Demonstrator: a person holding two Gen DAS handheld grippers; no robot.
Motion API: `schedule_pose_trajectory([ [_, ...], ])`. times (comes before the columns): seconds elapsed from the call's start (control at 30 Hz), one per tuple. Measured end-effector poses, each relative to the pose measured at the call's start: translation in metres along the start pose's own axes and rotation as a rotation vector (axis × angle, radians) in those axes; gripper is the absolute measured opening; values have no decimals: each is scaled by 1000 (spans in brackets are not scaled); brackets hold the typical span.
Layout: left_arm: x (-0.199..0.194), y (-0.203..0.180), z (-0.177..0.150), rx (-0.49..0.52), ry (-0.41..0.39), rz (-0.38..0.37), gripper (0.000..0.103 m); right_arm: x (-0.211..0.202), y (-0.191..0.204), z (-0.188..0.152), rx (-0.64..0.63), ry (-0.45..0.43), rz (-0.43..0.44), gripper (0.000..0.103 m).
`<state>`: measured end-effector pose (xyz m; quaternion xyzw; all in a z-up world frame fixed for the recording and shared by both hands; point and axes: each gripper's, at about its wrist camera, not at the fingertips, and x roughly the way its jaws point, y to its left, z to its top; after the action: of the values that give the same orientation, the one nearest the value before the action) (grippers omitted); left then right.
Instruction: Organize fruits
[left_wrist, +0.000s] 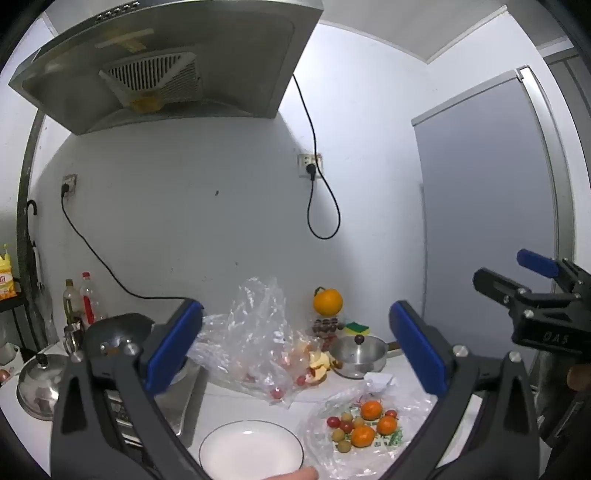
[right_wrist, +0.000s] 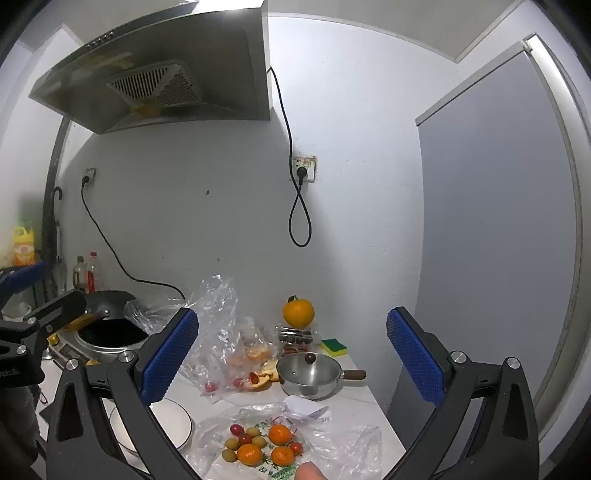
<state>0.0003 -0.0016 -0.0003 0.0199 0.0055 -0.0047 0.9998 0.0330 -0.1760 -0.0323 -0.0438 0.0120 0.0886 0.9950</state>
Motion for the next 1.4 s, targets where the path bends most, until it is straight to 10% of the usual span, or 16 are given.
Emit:
schedule_pose_trajectory([
  [1.4, 17, 3, -5, -42, 80, -27, 102, 0, -6, -7, 40, 73, 43, 103],
])
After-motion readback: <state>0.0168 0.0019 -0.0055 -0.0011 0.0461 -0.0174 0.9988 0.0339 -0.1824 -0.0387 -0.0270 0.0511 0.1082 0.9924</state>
